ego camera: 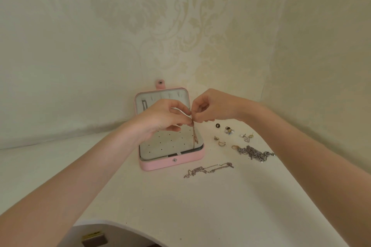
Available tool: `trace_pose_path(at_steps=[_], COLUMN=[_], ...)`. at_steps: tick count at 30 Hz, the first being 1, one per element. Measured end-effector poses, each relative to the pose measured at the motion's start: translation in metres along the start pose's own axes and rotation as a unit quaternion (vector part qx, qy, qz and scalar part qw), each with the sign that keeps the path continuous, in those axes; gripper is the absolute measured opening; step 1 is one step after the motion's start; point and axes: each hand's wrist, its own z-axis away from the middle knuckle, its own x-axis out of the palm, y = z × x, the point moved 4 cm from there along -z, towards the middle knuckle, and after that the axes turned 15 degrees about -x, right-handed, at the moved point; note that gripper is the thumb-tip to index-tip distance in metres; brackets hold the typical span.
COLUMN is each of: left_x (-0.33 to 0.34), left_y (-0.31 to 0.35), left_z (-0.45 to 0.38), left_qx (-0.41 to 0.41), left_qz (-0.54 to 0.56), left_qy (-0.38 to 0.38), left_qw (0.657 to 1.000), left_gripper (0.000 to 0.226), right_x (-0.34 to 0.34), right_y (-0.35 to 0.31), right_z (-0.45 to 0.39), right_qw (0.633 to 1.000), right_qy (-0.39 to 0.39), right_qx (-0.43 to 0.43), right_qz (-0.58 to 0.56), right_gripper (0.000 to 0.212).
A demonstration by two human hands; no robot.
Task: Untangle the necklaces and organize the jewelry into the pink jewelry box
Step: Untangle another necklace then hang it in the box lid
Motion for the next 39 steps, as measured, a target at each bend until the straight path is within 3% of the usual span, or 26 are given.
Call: trace_pose_path(at_steps=[6,11,14,20,24,31,39], left_x=[0.003,0.001,-0.001,-0.003,-0.001,0.009,0.016], left_y=[-0.005,-0.005,-0.002,0.010,0.013,0.000,-0.009], left_z=[-0.002,-0.003,-0.001,0.005,0.007,0.007,0.000], left_qx=[-0.040,-0.024,0.004,0.111,0.111,0.022,-0.047], left_qz=[0.031,0.052,0.026,-0.059,-0.097,0.101,0.287], left_qy=[-0.054,-0.035,-0.012,0.057,0.052,-0.119,-0.159], left_qw=[0.997,0.998,1.000,0.990,0.988,0.988,0.943], left_gripper=[0.006,0.007,0.002,0.014,0.011,0.029,0.020], right_x=[-0.003,-0.007,-0.010,-0.011,-0.008,-0.002,0.005], right_y=[0.001,0.001,0.000,0.002,0.003,0.008,0.015], right_z=[0.001,0.004,0.005,0.006,0.009,0.013,0.010], right_qw=[1.000,1.000,0.999,0.995,0.991,0.972,0.950], right_qy=[-0.006,0.002,0.010,-0.001,-0.026,-0.018,0.066], right_qx=[-0.005,-0.012,-0.013,-0.021,-0.019,-0.020,-0.030], right_qz=[0.000,-0.018,-0.033,-0.094,-0.130,-0.232,-0.302], right_gripper=[0.006,0.007,0.009,0.016,0.016,0.019,0.022])
